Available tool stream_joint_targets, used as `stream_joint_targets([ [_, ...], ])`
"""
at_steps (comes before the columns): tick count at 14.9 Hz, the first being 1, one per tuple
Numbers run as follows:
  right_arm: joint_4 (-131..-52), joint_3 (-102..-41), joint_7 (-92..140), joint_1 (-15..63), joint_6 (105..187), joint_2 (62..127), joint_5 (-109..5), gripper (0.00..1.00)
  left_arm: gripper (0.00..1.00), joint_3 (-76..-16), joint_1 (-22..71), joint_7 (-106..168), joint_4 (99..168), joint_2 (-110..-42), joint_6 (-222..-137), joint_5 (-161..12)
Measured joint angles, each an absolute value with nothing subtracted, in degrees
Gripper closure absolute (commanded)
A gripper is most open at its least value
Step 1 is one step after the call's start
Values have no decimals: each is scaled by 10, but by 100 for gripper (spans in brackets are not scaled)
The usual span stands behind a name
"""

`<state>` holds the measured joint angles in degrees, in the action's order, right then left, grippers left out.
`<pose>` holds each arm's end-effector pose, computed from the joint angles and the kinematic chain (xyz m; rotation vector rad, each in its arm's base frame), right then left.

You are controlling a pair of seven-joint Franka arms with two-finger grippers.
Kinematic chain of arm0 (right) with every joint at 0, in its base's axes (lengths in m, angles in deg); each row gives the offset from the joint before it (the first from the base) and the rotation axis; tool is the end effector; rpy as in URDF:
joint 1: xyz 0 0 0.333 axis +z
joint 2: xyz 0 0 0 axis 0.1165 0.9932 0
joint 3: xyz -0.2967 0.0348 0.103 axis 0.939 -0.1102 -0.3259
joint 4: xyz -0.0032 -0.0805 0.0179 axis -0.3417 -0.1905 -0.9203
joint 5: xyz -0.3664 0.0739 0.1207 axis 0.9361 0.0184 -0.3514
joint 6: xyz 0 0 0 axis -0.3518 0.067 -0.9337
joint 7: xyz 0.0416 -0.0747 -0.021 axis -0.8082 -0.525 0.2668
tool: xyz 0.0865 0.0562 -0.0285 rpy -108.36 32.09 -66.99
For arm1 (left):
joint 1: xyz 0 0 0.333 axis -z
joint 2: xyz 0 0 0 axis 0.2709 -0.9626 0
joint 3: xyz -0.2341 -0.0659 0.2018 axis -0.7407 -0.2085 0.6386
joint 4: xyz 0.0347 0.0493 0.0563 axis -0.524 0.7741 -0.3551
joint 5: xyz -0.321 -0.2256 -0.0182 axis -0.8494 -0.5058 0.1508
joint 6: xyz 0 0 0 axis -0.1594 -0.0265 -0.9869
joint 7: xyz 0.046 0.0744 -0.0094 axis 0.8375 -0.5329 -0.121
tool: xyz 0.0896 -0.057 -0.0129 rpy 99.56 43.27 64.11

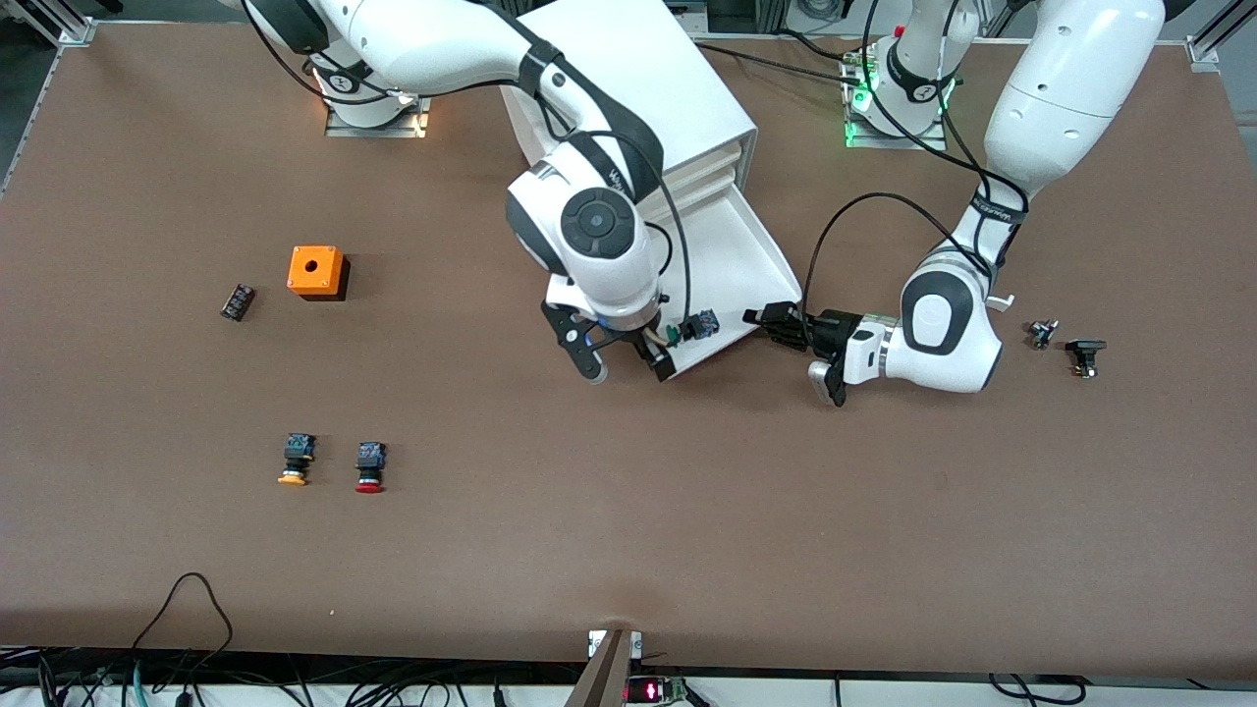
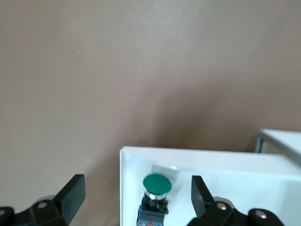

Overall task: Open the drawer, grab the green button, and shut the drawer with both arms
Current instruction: 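Grasp the green button with the right gripper while the left gripper withdraws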

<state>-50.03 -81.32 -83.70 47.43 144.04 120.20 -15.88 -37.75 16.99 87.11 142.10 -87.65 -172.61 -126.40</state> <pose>0.5668 0.5423 0.3501 -2.6092 1.4956 0.0614 0.5612 -0.1756 0.1582 2.0208 -0.3324 -0.2583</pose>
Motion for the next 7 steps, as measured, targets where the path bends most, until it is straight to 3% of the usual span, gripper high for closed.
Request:
stream_joint_targets([
  [4, -500, -813, -893, 494, 1480, 1205, -159, 0, 0, -365, 158, 861, 1407, -878, -1740, -1259],
  [7, -500, -812, -916, 505, 1510, 1218, -159, 0, 0, -365, 148, 819, 1382, -874, -1700, -1228],
])
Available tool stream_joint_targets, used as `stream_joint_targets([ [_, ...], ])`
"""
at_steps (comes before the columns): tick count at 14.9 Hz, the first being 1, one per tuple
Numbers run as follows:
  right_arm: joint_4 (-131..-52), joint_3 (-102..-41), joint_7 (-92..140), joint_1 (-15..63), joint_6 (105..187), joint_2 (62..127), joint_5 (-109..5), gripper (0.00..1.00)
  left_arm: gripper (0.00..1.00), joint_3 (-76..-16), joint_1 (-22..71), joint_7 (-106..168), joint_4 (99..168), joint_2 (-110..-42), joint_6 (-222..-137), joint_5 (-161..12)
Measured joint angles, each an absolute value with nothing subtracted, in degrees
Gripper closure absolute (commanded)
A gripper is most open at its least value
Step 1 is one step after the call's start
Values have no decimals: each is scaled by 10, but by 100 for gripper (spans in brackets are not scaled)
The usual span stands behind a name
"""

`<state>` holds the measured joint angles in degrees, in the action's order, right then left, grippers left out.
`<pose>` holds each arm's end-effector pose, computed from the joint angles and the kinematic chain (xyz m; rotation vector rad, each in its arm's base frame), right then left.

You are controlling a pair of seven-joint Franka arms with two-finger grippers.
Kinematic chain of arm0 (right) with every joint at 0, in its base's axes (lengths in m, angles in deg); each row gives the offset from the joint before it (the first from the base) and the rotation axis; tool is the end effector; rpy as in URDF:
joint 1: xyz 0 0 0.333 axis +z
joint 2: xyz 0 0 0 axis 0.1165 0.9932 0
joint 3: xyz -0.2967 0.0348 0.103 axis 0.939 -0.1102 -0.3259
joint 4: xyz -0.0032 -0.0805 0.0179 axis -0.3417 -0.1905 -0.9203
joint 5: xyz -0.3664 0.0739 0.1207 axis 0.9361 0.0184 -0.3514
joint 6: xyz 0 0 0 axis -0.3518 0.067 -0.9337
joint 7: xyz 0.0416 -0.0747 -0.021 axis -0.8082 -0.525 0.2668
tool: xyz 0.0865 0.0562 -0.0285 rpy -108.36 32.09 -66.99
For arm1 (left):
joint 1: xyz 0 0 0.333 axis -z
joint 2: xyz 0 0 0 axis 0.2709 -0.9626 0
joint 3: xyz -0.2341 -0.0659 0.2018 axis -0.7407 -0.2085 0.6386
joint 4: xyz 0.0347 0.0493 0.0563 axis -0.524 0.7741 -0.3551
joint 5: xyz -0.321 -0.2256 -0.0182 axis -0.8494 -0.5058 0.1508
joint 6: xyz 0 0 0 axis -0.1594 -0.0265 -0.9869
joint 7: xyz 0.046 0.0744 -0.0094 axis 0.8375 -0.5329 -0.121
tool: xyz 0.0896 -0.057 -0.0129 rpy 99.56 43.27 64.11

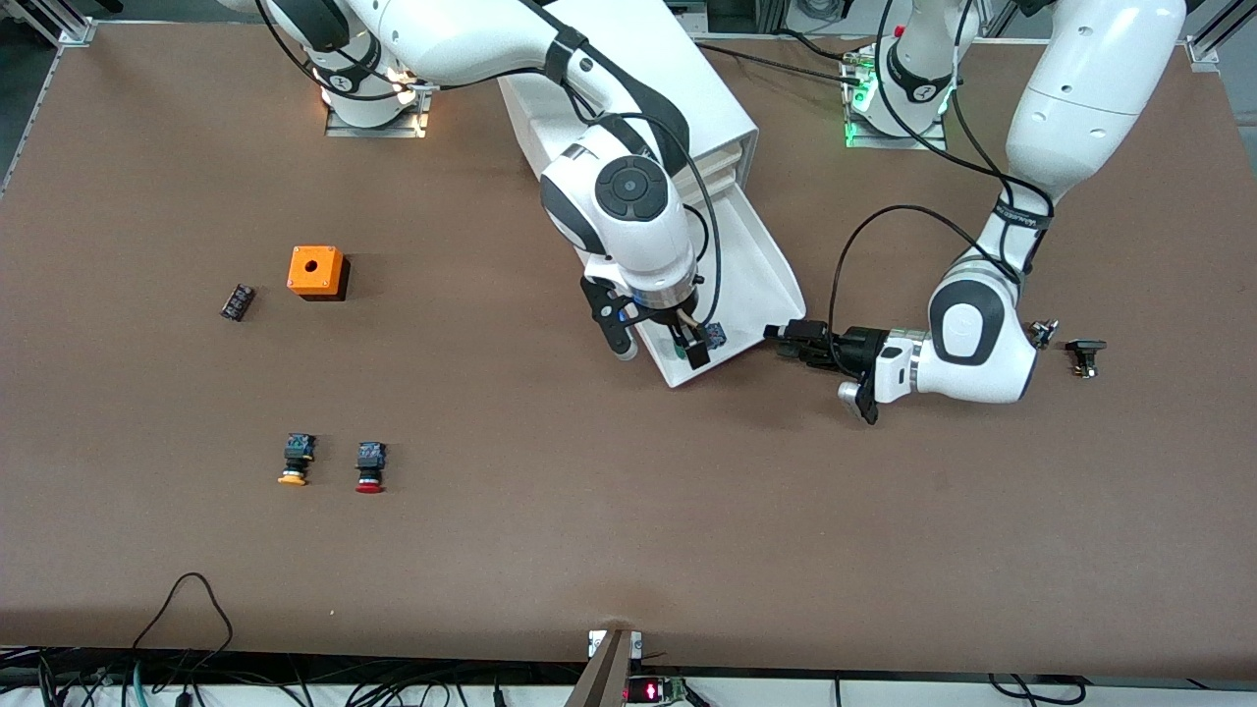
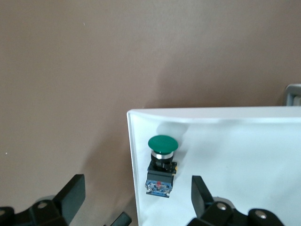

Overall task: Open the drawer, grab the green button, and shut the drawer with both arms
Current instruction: 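Grasp the green button with the right gripper while the left gripper withdraws, then lift the green button out with the right gripper while the left gripper pushes the drawer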

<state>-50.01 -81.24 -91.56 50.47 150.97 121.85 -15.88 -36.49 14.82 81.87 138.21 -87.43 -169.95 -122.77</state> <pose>0.5464 0.5787 0.3401 -2.4660 1.5666 0.0508 0.5885 -0.1442 0.1800 2.0605 -0.2879 -0.2698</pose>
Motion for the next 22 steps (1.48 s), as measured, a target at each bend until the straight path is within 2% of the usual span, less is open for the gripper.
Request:
stream_joint_targets([
  [10, -500, -810, -942, 533, 1579, 1276, -159, 1, 0, -365, 117, 563, 1247, -809, -1526, -1027],
  [11, -500, -808, -945, 536, 1581, 1279, -159, 6, 0, -365, 117, 535, 1227, -804, -1502, -1007],
  [13, -500, -805, -949, 540, 1588, 1285, -159, 31, 0, -367, 118, 487, 1188, -798, -1458, -966],
  [15, -500, -804, -950, 541, 1592, 1288, -159, 73, 0, -370, 118, 457, 1152, -796, -1427, -921],
  [17, -500, -804, -950, 541, 1595, 1288, -159, 100, 0, -374, 119, 437, 1126, -794, -1410, -880],
  [22, -498, -803, -950, 543, 1596, 1288, -159, 100, 0, -381, 144, 385, 1088, -762, -1399, -749],
])
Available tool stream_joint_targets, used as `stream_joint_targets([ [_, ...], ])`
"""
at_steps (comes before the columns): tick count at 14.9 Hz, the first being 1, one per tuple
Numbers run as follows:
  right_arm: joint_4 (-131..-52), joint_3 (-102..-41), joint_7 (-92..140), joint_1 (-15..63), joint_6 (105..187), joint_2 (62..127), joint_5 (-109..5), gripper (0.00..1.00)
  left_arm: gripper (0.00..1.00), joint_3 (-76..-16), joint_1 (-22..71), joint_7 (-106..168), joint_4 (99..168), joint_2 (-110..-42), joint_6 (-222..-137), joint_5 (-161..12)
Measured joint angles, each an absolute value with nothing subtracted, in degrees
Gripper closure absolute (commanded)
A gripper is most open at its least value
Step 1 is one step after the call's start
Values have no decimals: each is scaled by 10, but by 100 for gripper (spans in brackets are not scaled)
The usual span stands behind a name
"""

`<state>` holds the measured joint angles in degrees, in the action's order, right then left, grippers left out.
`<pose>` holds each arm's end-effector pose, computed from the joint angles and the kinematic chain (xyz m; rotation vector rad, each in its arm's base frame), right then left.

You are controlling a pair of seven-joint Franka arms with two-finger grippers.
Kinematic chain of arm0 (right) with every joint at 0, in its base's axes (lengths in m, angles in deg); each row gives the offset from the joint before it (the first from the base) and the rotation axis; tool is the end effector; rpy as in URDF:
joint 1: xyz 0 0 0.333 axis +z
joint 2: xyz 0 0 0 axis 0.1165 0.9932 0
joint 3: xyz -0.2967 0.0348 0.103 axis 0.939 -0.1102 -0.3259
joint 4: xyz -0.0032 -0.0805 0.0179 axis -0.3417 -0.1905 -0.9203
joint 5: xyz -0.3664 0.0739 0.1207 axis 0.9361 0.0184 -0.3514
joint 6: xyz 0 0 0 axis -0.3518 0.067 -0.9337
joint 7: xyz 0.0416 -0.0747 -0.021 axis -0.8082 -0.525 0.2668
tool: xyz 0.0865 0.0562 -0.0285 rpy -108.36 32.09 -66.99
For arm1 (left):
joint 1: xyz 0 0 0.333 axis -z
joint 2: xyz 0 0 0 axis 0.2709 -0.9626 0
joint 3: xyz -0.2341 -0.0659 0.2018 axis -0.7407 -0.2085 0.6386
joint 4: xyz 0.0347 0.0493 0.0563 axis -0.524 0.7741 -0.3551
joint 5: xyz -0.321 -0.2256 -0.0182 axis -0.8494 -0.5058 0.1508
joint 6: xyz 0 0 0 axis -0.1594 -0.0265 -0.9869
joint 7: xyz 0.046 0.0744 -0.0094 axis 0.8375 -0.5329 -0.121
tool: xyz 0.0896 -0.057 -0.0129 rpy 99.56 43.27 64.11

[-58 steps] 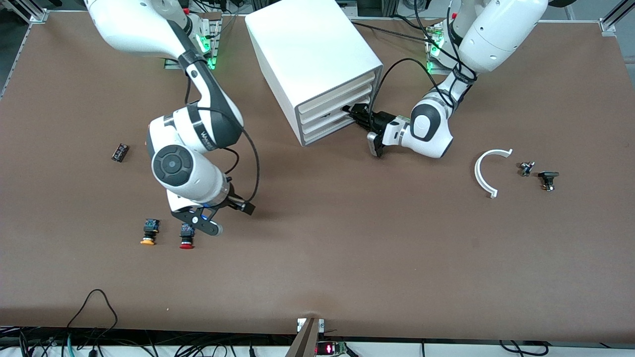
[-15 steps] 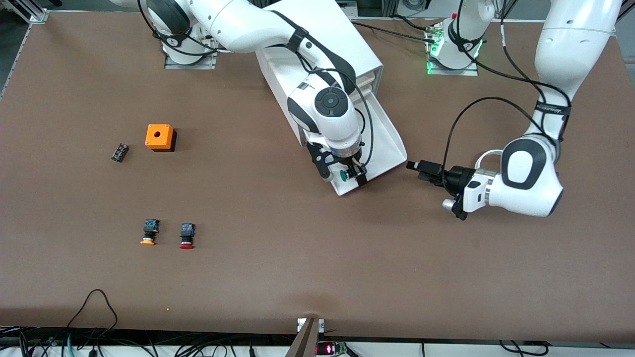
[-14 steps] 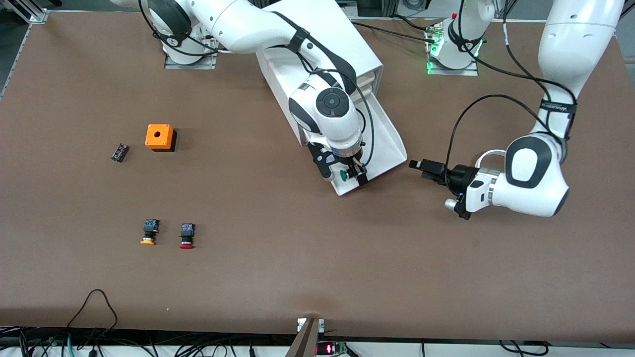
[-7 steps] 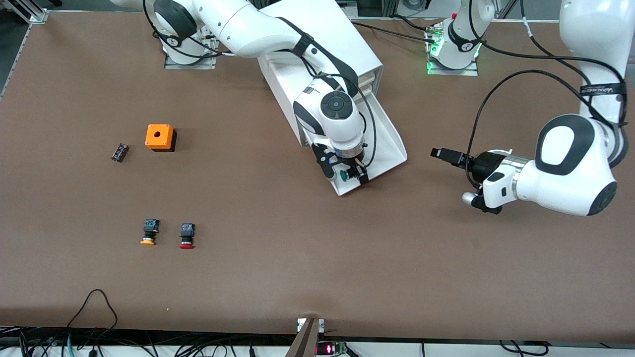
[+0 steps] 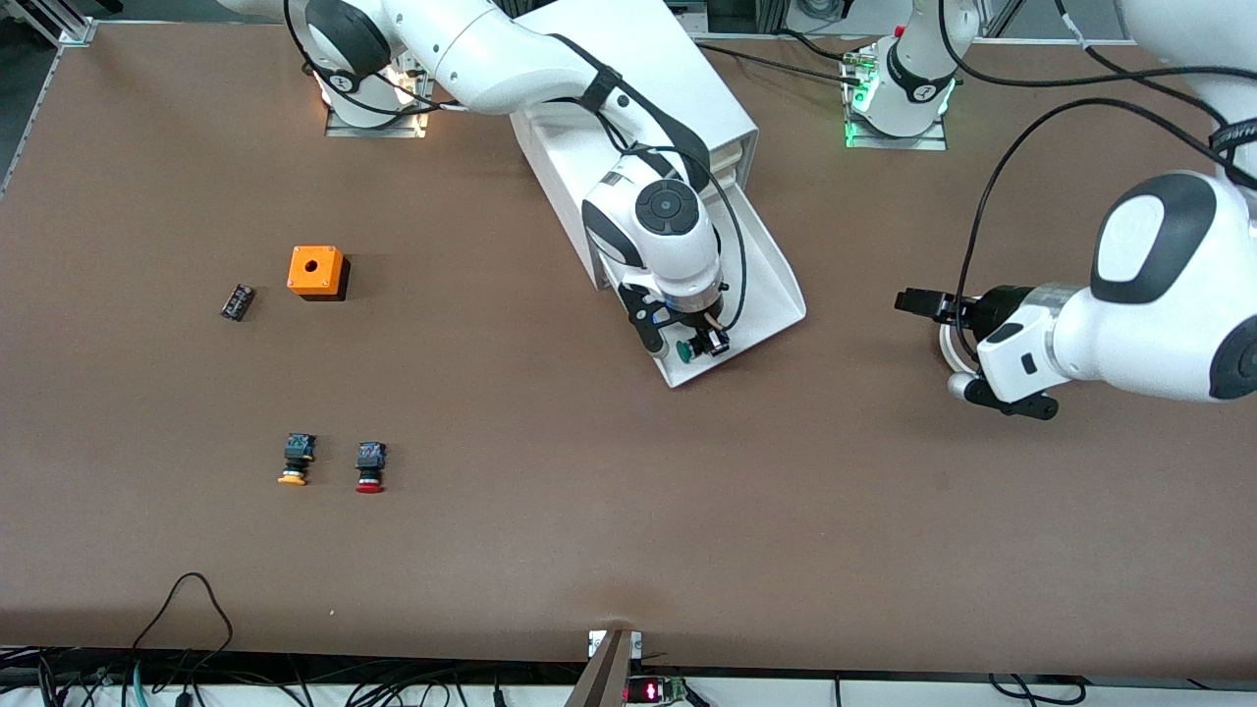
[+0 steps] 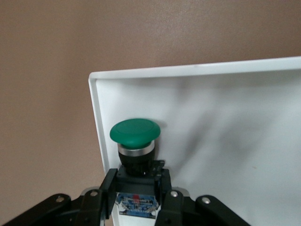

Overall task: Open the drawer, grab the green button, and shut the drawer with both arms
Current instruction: 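Lift the green button out with the right gripper while the left gripper pushes the drawer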

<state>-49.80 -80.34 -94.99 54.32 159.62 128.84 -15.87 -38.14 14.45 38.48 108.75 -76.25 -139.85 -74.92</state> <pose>0.5192 0.6154 0.2603 -2.4338 1.5649 0.0483 0.6340 -0.1026 0.4635 2.8489 -0.2616 -0.6121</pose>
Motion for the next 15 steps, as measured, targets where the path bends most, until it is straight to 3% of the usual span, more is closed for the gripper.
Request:
stream_joint_targets([
  [5, -476, -797, -950, 543, 1572, 1283, -159, 100, 0, -381, 191, 377, 1065, -742, -1405, -608],
  [15, -431, -790, -742, 495, 1493, 1242, -159, 100, 4, -376, 190, 218, 1082, -768, -1502, -628],
])
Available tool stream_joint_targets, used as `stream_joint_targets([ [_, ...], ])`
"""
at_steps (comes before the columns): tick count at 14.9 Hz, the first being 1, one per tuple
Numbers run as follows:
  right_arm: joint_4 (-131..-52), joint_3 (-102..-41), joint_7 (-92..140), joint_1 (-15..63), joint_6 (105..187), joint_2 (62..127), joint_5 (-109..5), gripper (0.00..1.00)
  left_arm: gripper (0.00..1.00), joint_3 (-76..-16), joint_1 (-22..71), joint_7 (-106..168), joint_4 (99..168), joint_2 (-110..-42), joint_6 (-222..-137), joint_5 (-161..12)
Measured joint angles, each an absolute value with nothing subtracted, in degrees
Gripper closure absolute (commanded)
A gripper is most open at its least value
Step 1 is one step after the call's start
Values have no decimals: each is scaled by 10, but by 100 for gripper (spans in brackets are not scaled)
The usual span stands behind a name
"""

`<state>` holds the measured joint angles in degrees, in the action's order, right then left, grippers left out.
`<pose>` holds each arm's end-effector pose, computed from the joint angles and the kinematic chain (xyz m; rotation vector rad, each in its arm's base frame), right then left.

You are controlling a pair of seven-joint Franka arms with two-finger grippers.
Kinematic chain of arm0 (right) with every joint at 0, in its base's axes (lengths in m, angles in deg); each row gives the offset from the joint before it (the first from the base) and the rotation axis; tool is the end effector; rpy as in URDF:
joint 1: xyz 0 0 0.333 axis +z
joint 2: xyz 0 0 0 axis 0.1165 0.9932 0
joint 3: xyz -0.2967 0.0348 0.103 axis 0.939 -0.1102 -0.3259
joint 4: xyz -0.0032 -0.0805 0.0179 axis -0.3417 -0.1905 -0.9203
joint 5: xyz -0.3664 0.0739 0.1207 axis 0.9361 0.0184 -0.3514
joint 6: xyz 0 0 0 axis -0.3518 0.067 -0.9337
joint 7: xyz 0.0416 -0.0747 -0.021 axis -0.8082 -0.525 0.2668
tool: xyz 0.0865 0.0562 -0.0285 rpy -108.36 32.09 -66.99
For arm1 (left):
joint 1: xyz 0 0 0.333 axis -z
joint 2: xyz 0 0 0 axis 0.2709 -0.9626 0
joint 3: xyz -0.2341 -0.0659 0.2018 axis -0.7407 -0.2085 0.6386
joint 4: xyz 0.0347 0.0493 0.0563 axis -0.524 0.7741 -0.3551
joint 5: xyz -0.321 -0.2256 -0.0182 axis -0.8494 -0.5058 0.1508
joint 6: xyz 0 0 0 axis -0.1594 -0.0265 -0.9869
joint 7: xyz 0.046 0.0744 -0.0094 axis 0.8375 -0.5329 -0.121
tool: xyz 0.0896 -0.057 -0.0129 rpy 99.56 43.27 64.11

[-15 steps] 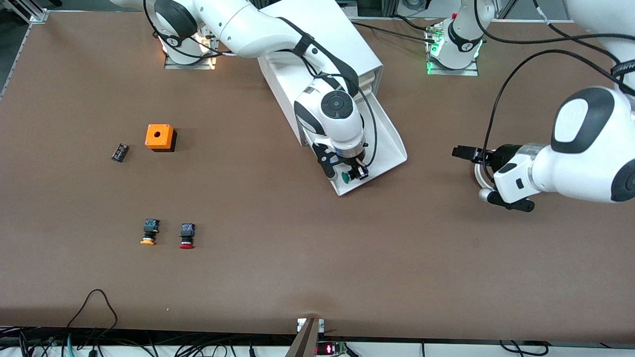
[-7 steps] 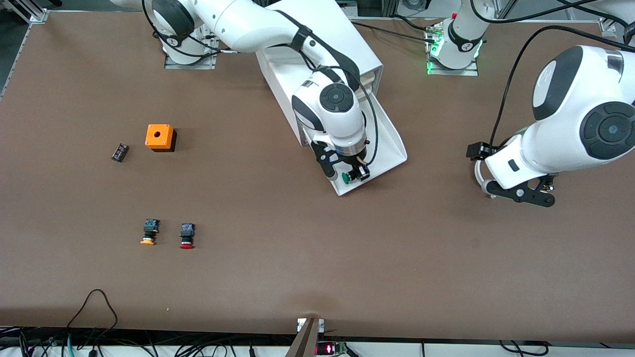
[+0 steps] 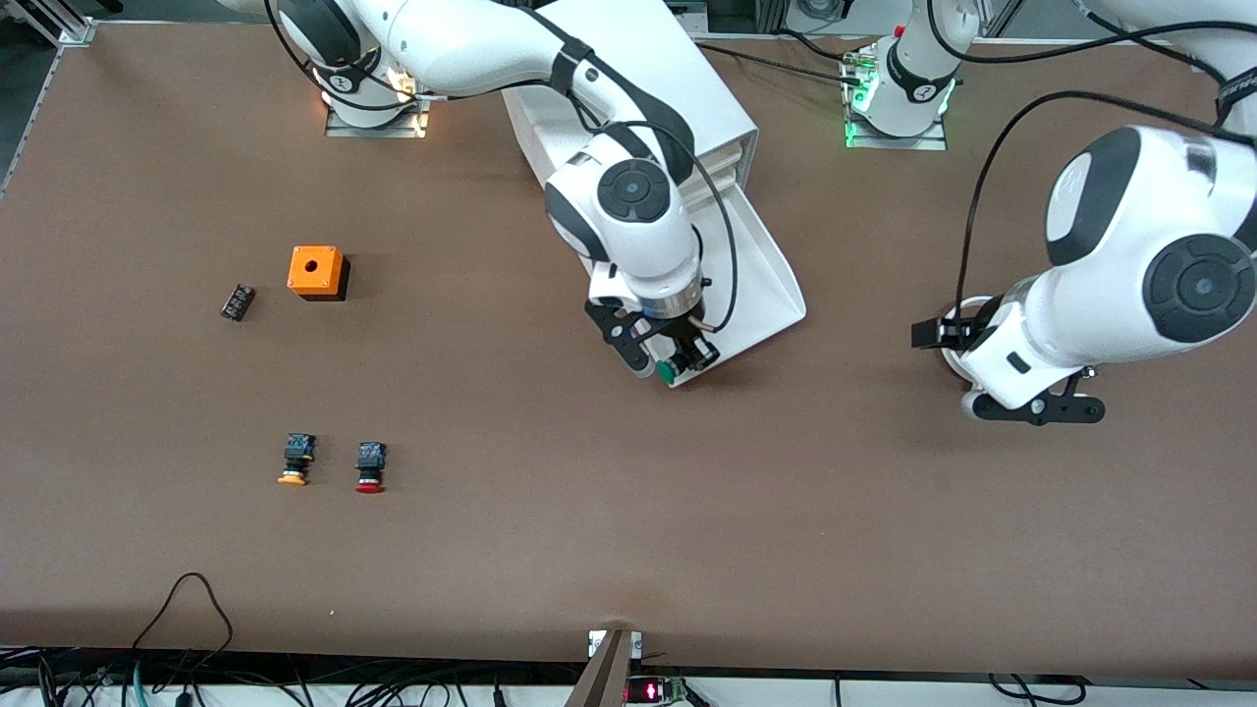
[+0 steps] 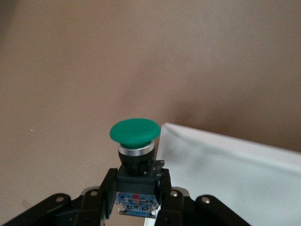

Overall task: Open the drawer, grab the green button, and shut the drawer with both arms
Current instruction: 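Lift the green button out with the right gripper while the left gripper pushes the drawer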

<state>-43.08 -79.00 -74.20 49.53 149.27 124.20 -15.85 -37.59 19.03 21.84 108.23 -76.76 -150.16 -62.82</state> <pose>0.5791 0.5628 0.3637 -2.6159 1.2123 -0.0708 0.6553 -0.1277 0.4668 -3.0951 -0.0689 0.3522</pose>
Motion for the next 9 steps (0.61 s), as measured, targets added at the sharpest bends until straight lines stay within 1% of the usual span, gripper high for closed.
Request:
stream_joint_targets([
  [2, -430, -790, -666, 471, 1470, 1231, -159, 100, 4, -377, 194, 192, 1122, -772, -1572, -650],
  [4, -430, -791, -591, 445, 1454, 1226, -161, 100, 4, -383, 195, 150, 1179, -773, -1664, -665],
  [7, -430, -793, -467, 403, 1445, 1226, -205, 100, 3, -403, 209, 37, 1267, -779, -1800, -668],
  [9, -430, -793, -383, 374, 1441, 1225, -226, 100, 3, -406, 236, -21, 1304, -791, -1865, -668],
])
